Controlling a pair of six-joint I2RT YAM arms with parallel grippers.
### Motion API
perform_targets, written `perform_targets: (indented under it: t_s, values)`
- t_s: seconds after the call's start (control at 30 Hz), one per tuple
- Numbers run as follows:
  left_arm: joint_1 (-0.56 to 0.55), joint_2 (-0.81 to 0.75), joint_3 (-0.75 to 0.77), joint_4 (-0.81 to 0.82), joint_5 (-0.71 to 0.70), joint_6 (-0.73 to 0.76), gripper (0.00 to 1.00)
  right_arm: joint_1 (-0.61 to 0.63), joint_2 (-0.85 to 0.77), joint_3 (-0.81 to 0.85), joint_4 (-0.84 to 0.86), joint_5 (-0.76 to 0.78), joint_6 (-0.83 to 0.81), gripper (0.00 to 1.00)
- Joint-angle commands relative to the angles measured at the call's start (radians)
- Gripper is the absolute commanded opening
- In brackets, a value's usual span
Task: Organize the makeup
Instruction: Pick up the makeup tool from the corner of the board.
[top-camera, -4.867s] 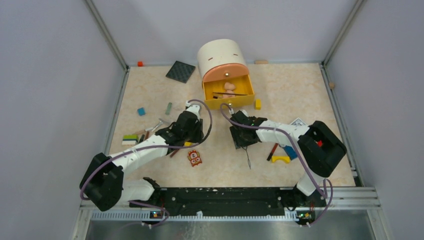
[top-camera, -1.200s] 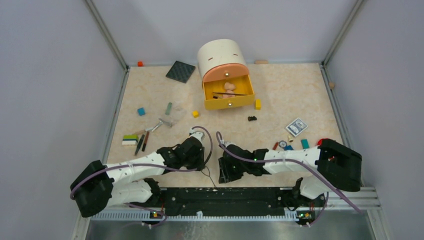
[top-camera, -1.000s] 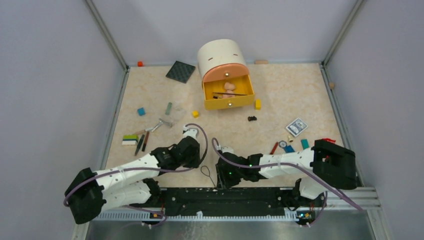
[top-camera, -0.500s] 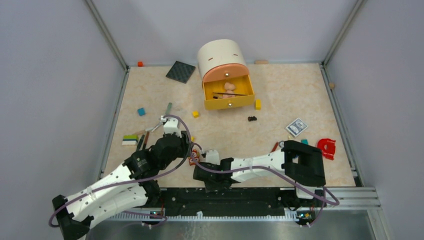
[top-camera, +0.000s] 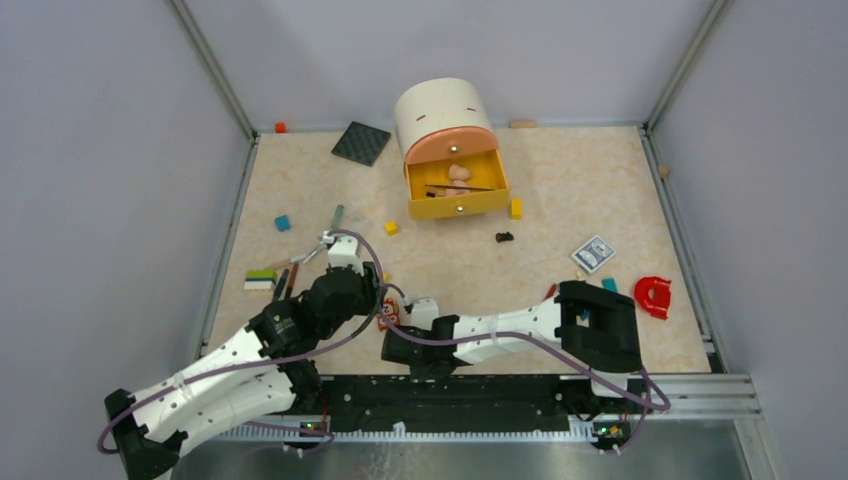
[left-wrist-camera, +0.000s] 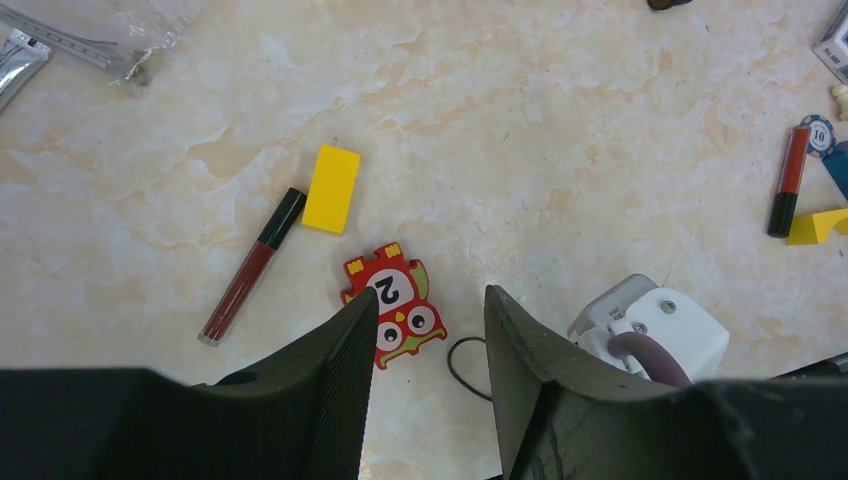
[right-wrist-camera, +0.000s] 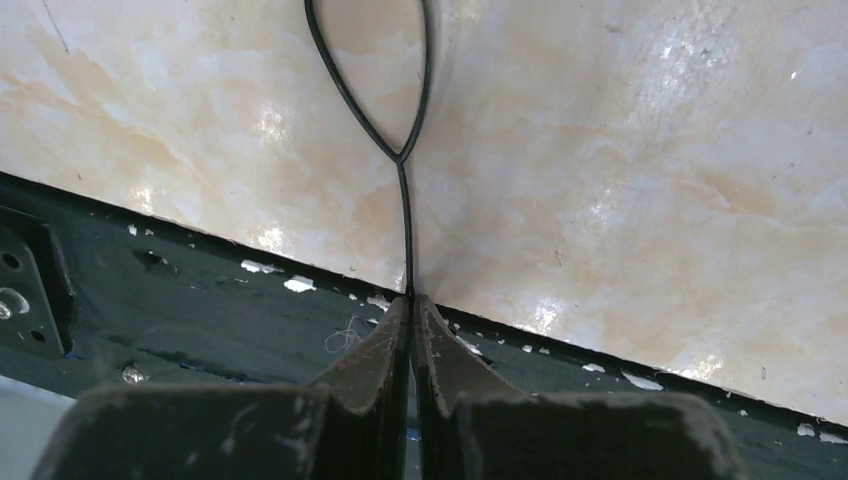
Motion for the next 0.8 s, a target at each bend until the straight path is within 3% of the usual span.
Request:
perform_targets:
  t_s: [0.0,0.43,0.77]
  values:
    - [0.003,-0.014,-0.006,0.019,-0.010,0.013,0.50,0.013,0.046,-0.058,-0.049,-0.008,-0.009,0.00]
    - [0.003,-0.003,0.056,0.011,-0.029,0.008,0.51,-0.010,-0.187,-0.061,-0.023,0.174,-0.127,0.00]
    - [0.003,0.101,0.172,0.009,-0.042,0.008,0.53,-0.229,-0.459,-0.125,-0.054,0.178,-0.308,0.00]
